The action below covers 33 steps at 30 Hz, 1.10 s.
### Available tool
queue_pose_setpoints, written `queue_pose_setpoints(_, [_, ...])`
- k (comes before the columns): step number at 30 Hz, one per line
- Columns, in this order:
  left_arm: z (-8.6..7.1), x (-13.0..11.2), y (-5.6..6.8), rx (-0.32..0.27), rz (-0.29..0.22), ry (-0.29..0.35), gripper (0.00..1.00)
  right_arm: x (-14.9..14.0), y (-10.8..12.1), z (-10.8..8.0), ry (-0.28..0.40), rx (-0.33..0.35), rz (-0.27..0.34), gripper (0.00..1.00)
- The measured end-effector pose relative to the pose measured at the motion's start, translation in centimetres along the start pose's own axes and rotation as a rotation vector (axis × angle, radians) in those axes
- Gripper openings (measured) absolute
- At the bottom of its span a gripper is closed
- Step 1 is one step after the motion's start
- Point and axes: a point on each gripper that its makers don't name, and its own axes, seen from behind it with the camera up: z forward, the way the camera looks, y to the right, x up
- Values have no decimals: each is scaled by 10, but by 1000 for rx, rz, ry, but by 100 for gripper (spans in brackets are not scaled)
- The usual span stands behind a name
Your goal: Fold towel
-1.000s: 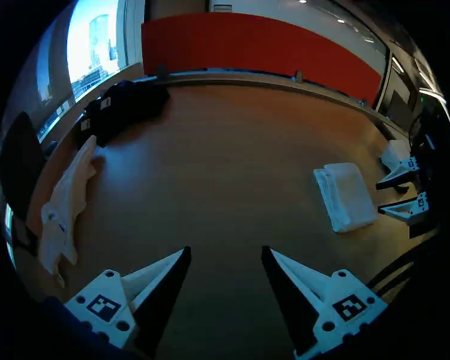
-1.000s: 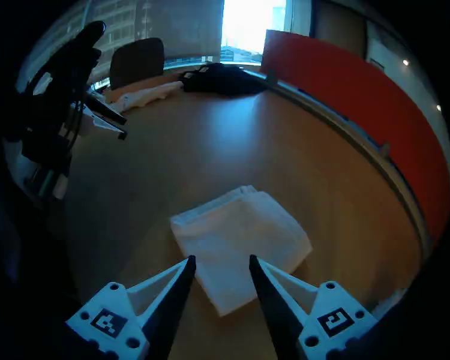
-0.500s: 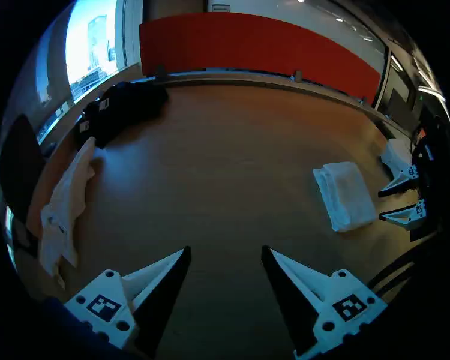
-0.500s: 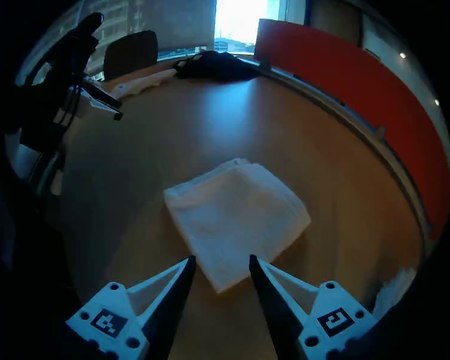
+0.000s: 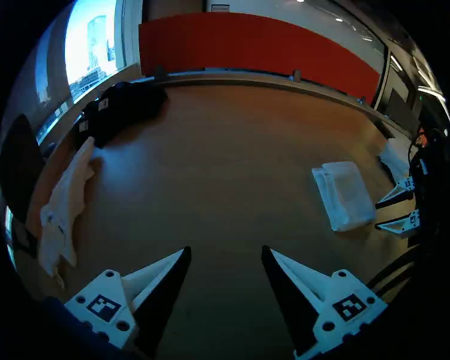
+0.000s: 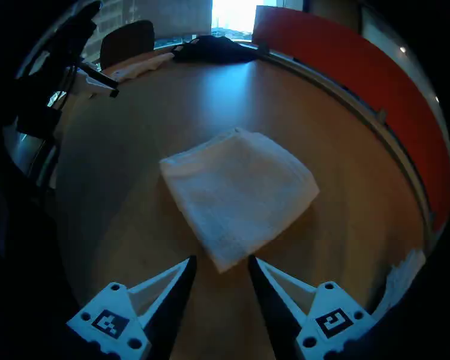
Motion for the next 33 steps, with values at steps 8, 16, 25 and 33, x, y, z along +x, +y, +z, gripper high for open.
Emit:
queue_pose_setpoints(8, [1,0,1,-3,5,1,86,-1,0,2,-1,-4,13,56])
queue_pose_setpoints(16, [0,0,2,-7,3,2,86,-6,2,5,-17,1,51,39])
queue_pose_setpoints(25, [-1,-1,0,-5,3,0,87,-8,-1,6,-18,12,59,23])
queue_pose_setpoints(33, [0,-1,2,-7,5,1,86,-8,-5,6,-8,19,73,5])
